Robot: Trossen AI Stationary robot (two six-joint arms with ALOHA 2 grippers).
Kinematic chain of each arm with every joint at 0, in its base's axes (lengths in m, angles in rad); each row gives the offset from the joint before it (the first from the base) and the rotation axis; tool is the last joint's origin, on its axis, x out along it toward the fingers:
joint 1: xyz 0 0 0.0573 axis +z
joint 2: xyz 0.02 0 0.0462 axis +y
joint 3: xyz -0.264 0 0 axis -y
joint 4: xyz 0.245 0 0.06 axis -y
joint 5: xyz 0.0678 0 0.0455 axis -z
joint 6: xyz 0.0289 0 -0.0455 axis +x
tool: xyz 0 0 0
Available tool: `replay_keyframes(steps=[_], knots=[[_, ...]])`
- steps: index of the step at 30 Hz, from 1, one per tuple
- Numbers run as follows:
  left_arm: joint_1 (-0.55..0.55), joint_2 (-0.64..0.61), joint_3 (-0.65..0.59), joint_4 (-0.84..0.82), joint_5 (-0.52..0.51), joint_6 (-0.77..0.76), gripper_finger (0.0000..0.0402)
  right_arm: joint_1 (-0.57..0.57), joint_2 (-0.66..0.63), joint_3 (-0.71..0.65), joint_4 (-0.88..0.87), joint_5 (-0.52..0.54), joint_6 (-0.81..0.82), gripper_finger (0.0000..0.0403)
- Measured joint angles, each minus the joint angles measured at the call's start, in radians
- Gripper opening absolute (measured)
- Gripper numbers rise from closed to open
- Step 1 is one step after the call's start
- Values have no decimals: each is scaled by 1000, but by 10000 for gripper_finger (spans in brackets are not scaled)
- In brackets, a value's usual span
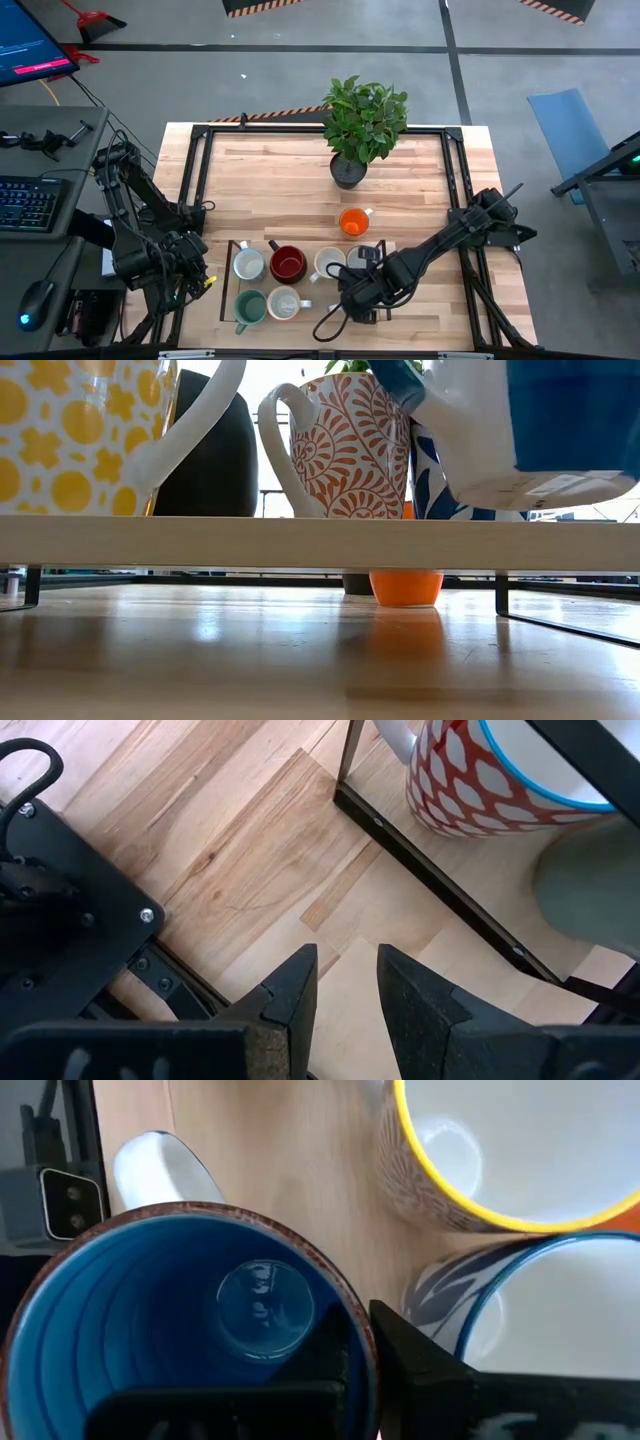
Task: Place coffee mugs
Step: Put the blue mug on the shelf
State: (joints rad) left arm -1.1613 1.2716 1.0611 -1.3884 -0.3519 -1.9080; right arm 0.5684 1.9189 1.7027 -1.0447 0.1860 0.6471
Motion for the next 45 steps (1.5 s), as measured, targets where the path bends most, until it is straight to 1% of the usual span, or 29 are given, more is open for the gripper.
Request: replay_keyframes(steps=[11,17,45], knots=[[0,0,0,1,0,0,97,38,7,0,-61,7,90,0],[0,0,0,1,0,0,97,43,13,0,-64,8,113,0],[0,0,0,18,1,-1,97,52,13,1,-73,5,116,0]])
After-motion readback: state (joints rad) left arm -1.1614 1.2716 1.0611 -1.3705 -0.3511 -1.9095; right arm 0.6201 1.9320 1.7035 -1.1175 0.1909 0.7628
